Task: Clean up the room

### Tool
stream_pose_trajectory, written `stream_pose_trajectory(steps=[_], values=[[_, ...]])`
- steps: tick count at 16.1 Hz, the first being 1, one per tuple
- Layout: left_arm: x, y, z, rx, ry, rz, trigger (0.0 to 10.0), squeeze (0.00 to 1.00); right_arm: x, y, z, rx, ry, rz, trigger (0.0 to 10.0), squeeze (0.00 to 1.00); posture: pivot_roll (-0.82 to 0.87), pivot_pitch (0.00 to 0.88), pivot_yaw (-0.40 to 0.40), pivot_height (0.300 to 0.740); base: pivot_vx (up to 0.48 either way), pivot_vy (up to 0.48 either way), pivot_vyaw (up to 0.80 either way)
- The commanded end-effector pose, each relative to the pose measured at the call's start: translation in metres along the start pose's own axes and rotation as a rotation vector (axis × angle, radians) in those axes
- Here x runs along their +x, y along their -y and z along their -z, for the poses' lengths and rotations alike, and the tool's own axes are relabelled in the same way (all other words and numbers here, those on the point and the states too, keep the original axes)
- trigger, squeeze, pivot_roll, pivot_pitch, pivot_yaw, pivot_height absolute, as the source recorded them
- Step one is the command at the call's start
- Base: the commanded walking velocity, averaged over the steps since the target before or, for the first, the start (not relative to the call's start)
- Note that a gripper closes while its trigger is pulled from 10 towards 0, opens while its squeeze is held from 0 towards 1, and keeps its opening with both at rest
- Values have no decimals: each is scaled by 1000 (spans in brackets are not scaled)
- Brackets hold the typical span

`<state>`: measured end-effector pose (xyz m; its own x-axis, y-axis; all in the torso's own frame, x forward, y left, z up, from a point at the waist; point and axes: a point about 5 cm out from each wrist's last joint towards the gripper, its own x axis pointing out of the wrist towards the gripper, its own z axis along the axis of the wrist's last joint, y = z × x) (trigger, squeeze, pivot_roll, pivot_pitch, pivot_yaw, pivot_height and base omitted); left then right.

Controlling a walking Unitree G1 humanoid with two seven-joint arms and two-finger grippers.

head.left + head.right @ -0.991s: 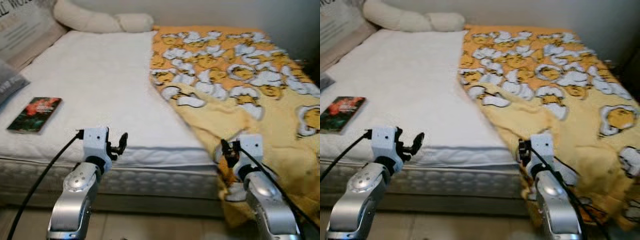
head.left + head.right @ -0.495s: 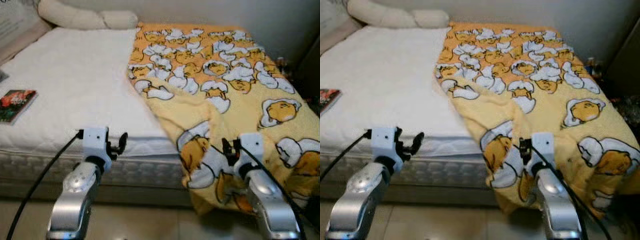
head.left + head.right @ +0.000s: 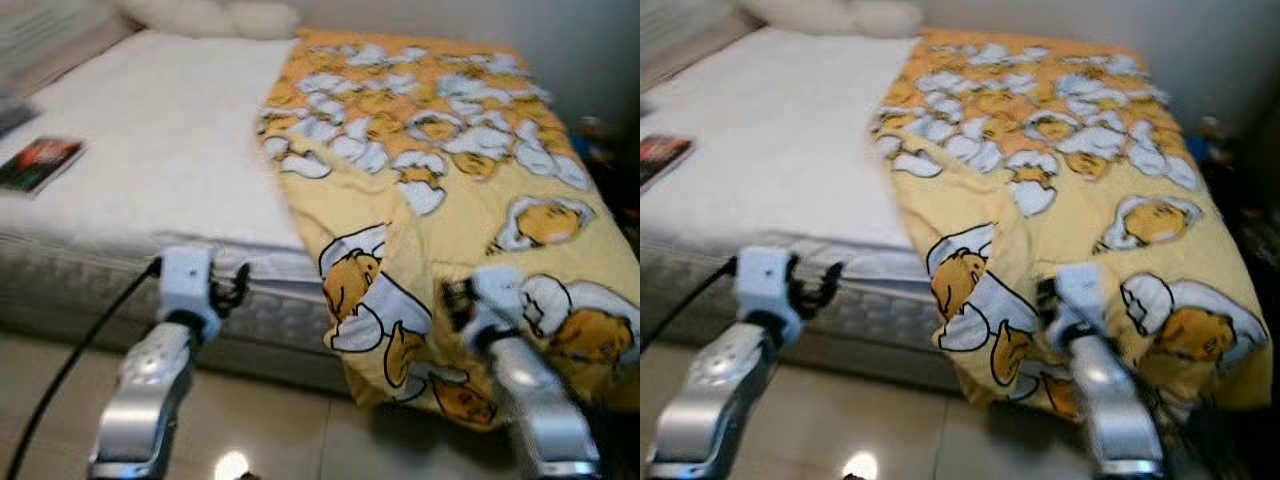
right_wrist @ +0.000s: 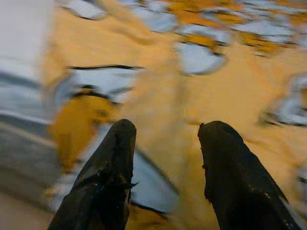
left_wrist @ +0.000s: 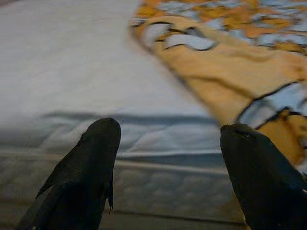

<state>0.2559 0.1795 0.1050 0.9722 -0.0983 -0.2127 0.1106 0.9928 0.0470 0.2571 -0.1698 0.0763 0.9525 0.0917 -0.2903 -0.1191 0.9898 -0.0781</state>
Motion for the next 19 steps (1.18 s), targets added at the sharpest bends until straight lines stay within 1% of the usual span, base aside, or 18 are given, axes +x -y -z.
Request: stream_pose_trajectory(steps=[1,2,3,5,7,9,11,17,19], values=[[1,1,-2,-20,3,-5,10000,0,-1,3,-1,7,4,8,10000,0,-33,0,13,740,0,0,0],[1,1,-1,-35,0,-11,10000,0,-2,2,0,27,2,8,10000,0,-33,0,12,740,0,0,0],[1,1,-3,-28,20,-5,10000,0,-2,2,1,27,-5,2,10000,0,-33,0,12,740,0,0,0],[2,2,-2,15,8,12,10000,0,-2,1,2,29,-8,-7,10000,0,-34,0,13,740,0,0,0],[2,2,-3,12,18,23,10000,0,-3,0,2,33,-6,-8,10000,0,-35,0,15,740,0,0,0],[2,2,-4,3,24,27,10000,0,-3,-1,1,38,-4,-6,10000,0,-37,0,15,740,247,0,0],[3,3,-5,1,25,37,10000,0,-2,-3,1,63,-8,2,10000,0,-36,0,15,740,278,0,0],[3,2,-5,-1,30,48,10000,0,1,-5,1,71,-8,4,10000,0,-30,0,9,740,313,0,-780],[2,2,-4,4,29,54,10000,0,1,-4,1,66,-7,9,10000,0,-28,0,8,740,313,0,0]])
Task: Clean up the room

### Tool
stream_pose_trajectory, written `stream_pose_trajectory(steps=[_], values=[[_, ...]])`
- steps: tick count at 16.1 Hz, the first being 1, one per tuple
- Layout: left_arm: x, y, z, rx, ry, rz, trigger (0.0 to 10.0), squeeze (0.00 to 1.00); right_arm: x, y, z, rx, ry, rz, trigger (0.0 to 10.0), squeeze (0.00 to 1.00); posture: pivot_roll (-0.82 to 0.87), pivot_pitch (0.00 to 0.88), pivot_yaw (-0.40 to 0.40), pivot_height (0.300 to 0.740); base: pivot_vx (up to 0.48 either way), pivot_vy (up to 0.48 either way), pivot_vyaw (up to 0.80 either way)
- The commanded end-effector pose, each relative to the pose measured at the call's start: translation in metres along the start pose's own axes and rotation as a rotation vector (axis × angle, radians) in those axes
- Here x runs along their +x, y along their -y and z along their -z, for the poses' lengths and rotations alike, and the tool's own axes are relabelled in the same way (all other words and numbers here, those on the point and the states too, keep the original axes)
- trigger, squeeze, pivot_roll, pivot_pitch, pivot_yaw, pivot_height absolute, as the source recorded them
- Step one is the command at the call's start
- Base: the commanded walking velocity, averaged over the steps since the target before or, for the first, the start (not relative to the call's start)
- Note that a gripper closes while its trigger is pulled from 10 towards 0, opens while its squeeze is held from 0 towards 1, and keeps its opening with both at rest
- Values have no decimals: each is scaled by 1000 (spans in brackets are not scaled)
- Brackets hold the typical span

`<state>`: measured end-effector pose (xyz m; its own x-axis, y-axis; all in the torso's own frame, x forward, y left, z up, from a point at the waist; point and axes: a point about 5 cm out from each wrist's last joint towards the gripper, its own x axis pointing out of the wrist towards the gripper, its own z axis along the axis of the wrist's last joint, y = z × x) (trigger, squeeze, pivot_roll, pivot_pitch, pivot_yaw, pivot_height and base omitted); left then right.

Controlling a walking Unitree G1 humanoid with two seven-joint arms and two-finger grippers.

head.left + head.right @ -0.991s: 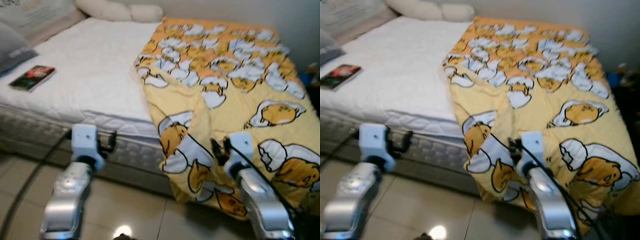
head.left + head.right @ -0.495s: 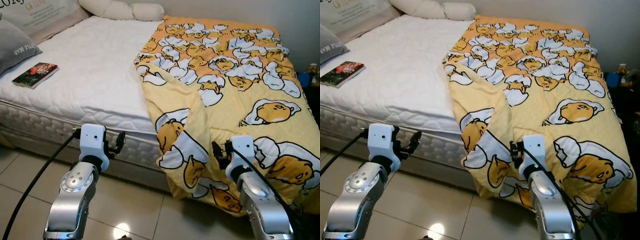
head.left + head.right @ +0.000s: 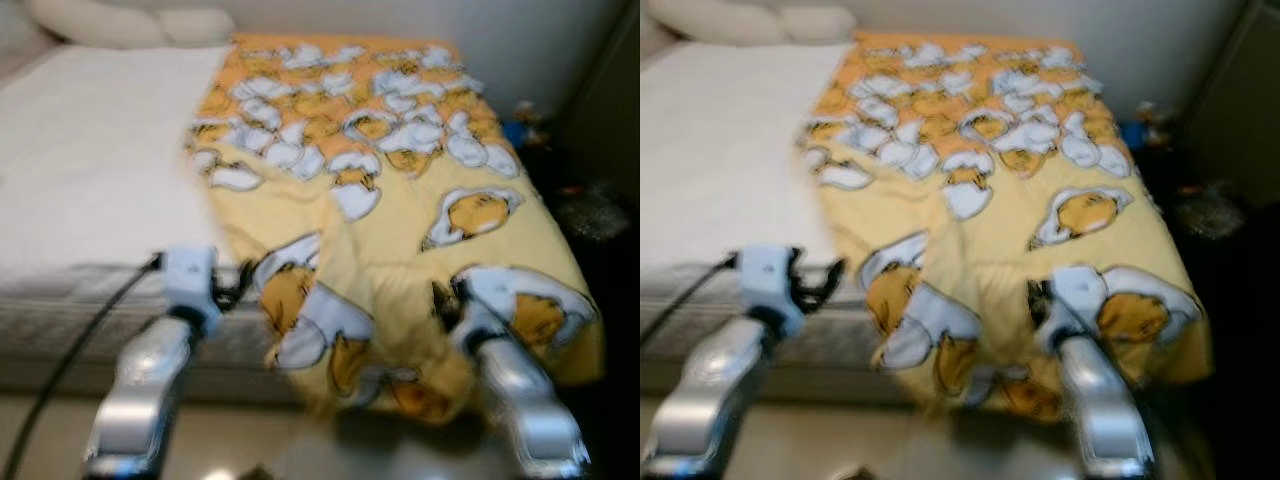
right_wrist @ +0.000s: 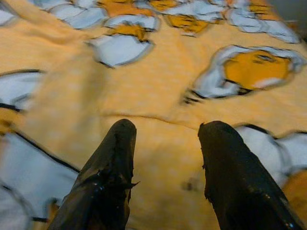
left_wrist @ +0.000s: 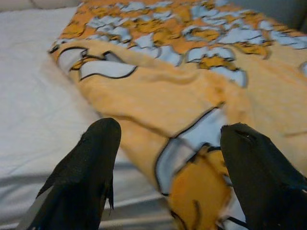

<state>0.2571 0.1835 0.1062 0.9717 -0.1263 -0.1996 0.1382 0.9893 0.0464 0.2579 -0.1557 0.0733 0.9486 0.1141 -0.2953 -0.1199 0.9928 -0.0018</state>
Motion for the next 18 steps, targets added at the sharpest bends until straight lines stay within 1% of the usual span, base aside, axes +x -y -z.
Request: stream_pose_trajectory(steps=[1,6,9,10,15,18], values=[[2,7,-3,0,14,30,10000,0,-3,10,-1,-10,-1,32,10000,0,-28,0,8,740,307,0,0],[4,10,-2,9,7,65,10000,0,-3,10,1,-13,-5,34,10000,0,-39,0,12,740,293,0,0],[6,14,0,11,-1,88,10000,0,-7,15,3,-14,-16,44,10000,0,-50,0,12,740,275,0,0],[8,16,0,12,-4,100,10000,0,-9,18,5,-9,-28,55,10000,0,-54,0,12,740,274,0,-419],[11,17,-1,11,-3,114,10000,0,-11,22,3,-3,-30,67,10000,0,-69,0,15,740,276,0,-775],[14,17,-2,23,-2,121,10000,0,-12,23,4,-20,-35,56,10000,0,-66,0,14,740,274,0,0]])
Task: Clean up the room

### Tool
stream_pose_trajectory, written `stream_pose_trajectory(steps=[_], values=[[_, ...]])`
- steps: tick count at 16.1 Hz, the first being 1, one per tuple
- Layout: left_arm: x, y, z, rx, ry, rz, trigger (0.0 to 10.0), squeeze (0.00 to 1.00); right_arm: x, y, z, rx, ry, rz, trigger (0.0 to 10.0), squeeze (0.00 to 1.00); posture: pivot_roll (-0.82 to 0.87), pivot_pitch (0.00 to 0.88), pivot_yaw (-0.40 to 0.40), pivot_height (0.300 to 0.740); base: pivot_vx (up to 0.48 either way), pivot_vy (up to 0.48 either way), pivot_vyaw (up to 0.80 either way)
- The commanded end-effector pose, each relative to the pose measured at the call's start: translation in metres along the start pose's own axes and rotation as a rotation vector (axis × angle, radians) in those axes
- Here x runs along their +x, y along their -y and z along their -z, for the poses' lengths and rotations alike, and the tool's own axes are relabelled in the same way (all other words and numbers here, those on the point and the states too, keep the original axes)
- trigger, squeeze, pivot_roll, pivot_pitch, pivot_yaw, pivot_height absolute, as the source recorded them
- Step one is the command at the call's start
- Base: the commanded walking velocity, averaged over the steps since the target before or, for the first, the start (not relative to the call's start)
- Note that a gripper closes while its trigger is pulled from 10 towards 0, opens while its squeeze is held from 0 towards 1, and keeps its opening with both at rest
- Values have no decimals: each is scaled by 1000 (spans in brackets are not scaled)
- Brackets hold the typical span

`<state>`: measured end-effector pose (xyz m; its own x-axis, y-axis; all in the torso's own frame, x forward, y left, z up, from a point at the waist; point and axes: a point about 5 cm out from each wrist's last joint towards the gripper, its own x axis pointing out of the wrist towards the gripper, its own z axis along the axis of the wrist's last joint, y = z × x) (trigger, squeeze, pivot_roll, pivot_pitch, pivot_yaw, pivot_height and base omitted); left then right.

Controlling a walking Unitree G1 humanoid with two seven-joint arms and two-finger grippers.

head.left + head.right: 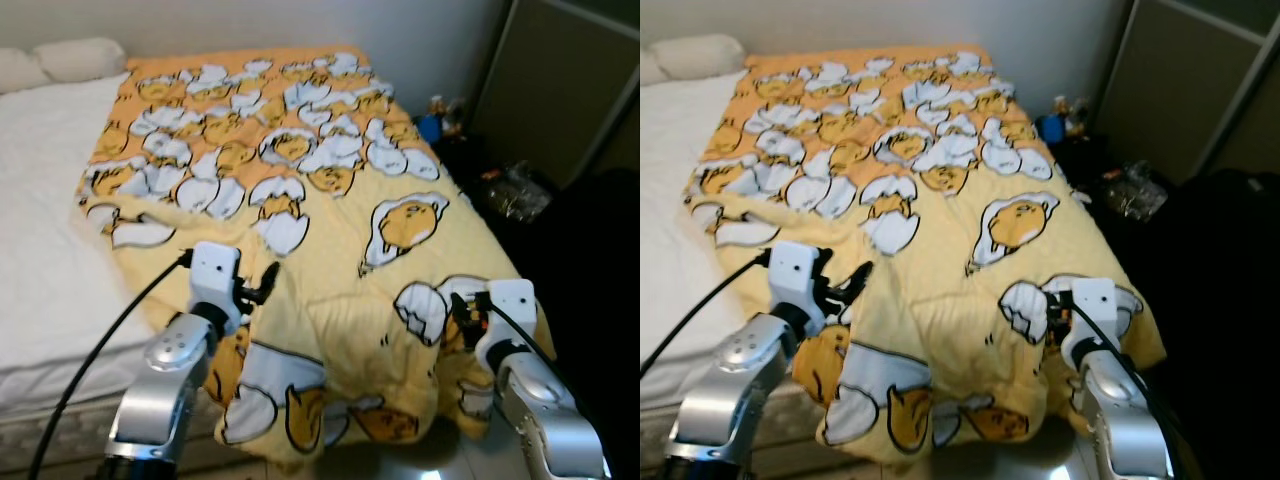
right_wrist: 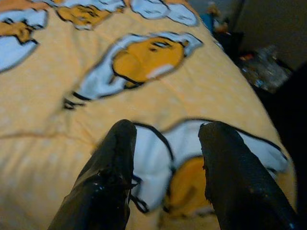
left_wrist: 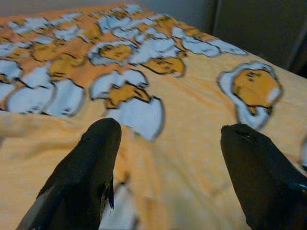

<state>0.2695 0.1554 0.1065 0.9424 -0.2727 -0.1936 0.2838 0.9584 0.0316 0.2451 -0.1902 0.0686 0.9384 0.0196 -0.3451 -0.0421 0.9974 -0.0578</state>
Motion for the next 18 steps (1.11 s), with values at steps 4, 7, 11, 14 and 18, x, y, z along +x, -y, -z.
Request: stream_pose_trajectory(steps=[4,7,11,14,18], values=[[-1,-9,2,22,-20,-22,10000,0,3,-9,-6,-5,9,-87,10000,0,-67,0,25,740,203,0,0],[1,-12,6,33,-89,-15,10000,0,3,-6,-19,-28,24,-304,10000,0,-69,0,30,740,0,0,0],[10,-19,24,91,-291,9,10000,1000,0,2,-23,-118,-63,-568,10000,1000,-77,0,11,740,0,0,0],[22,-16,30,67,-385,51,10000,1000,-1,5,-25,-133,-104,-660,10000,1000,-78,0,-2,740,0,0,0],[48,-6,45,79,-506,80,10000,1000,1,4,-29,-142,-119,-697,10000,1000,-87,0,-6,740,0,0,0]])
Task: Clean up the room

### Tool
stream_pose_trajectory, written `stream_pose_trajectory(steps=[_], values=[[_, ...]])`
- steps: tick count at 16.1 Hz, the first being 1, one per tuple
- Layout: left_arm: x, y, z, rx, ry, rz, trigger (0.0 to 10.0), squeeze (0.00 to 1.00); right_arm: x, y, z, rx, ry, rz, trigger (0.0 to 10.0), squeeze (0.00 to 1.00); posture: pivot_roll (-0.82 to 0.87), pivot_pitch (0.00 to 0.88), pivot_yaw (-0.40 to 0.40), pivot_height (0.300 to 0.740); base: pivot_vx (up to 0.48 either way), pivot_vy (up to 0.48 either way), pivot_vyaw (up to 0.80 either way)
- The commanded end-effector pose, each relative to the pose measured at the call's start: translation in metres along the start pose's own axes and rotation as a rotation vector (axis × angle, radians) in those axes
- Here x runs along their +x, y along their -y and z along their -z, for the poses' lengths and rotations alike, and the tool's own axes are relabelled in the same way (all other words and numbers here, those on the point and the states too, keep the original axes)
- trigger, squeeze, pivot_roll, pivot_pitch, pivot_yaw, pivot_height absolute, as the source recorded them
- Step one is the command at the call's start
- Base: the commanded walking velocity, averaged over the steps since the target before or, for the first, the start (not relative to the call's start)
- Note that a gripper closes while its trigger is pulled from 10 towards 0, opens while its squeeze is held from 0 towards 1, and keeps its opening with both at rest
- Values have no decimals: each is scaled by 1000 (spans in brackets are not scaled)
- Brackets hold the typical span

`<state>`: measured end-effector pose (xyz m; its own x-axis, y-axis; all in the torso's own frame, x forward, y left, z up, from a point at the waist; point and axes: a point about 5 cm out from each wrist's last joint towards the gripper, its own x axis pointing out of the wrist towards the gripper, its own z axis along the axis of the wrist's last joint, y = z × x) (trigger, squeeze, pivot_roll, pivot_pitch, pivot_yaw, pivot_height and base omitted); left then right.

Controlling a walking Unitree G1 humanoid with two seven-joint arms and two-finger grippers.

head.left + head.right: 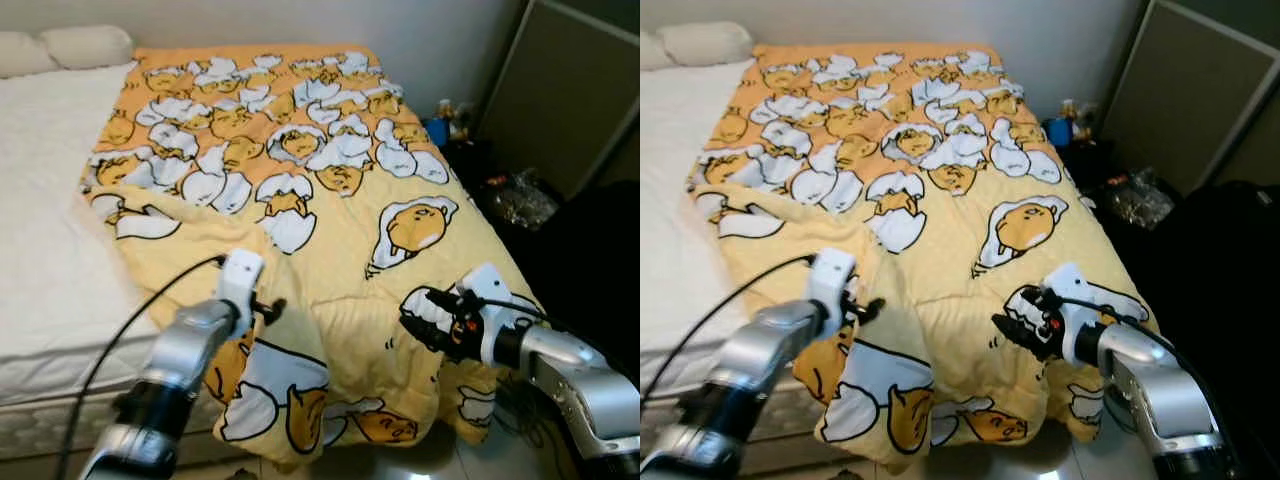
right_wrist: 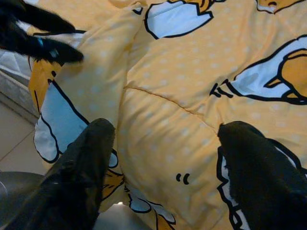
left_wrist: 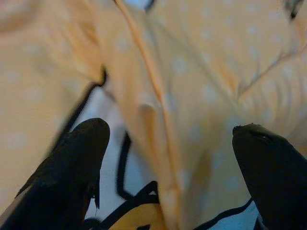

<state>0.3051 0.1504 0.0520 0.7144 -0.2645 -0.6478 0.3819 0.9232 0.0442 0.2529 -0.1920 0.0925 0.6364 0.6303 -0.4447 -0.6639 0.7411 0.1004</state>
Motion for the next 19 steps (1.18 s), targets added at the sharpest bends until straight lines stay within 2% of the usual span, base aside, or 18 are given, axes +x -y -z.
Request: stream_pose_trajectory(steps=[1,2,3,4,5,6,7,8,14,18,19], values=[[3,-2,-1,16,-17,-15,10000,1000,1,1,-4,-8,-2,-6,10000,1000,-87,0,-6,740,0,0,0],[8,-3,2,20,-54,-21,10000,396,2,-1,-2,-4,-10,-13,10000,1000,-89,0,-4,740,0,0,0],[13,-6,5,31,-79,-48,10000,0,3,-4,1,-4,-20,-18,10000,1000,-95,0,2,740,0,0,0],[17,-10,9,33,-103,-71,10000,0,4,-8,3,-7,-28,-16,10000,1000,-102,0,9,740,0,0,0],[19,-11,11,34,-119,-73,7725,0,4,-10,6,-4,-35,-10,10000,1000,-105,0,12,740,0,0,0],[22,-9,14,37,-129,-65,3216,0,4,-13,10,-1,-45,-9,10000,925,-106,0,15,740,0,0,0],[23,-8,15,34,-131,-60,3216,0,4,-14,11,-1,-49,-11,10000,925,-106,0,15,740,0,0,0],[26,-6,19,28,-149,-56,0,0,4,-17,14,-9,-58,-15,10000,0,-112,0,17,740,0,0,0],[29,-10,21,5,-132,-66,0,0,5,-24,18,-14,-57,-23,10000,0,-103,0,8,740,0,0,0],[28,-15,23,6,-130,-69,0,0,8,-32,15,-13,-26,-80,10000,0,-96,0,11,740,0,0,0],[28,-16,23,6,-129,-69,0,0,8,-36,14,-7,-15,-129,10000,0,-95,0,17,740,0,0,0]])
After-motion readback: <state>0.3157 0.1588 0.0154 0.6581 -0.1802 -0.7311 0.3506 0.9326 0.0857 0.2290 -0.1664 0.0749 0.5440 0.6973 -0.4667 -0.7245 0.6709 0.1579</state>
